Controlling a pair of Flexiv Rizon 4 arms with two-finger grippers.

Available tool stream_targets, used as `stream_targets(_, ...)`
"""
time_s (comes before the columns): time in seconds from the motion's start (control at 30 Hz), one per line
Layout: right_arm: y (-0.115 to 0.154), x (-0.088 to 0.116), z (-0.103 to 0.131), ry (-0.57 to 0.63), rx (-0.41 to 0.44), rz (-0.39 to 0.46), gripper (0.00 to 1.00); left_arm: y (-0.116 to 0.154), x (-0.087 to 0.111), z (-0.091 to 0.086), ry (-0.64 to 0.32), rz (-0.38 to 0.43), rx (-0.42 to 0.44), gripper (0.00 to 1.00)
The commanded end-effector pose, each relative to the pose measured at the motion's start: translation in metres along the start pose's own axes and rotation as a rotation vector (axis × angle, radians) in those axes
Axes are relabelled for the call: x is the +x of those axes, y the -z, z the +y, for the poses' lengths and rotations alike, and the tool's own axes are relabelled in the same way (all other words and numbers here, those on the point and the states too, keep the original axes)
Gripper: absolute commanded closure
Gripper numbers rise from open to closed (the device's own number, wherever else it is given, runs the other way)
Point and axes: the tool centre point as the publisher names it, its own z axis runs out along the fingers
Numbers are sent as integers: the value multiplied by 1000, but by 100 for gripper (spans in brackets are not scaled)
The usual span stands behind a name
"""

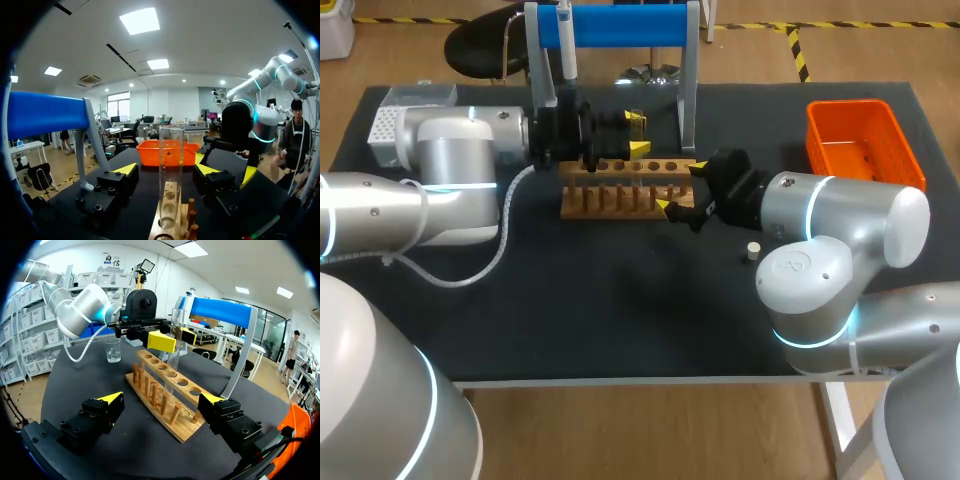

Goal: Invert the test tube, pick up the pipette, mount the tip to pipette, aspirate from beaker and dispense into the tube, eject the tip, return the pipette, and cap with the stopper.

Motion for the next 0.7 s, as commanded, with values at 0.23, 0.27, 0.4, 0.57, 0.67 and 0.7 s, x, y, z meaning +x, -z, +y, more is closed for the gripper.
stream_targets(0.23, 0, 0, 0, 0, 1, 1, 0, 3, 1, -12, 9, -3, -42, 0)
stream_targets(0.27, 0, 0, 0, 0, 1, 1, 0, 5, 3, -14, 6, -3, -46, 0)
stream_targets(0.4, 0, 0, 0, 0, 1, 1, 0, 22, 11, -25, 6, -21, -93, 0)
stream_targets(0.57, 0, 0, 0, 0, 1, 1, 0, 62, 23, -39, 13, -108, -155, 0)
stream_targets(0.67, 0, 0, 0, 0, 1, 1, 0, 88, 34, -50, 19, -161, -200, 0)
stream_targets(0.7, 0, 0, 0, 0, 1, 1, 0, 97, 38, -54, 24, -177, -213, 0)
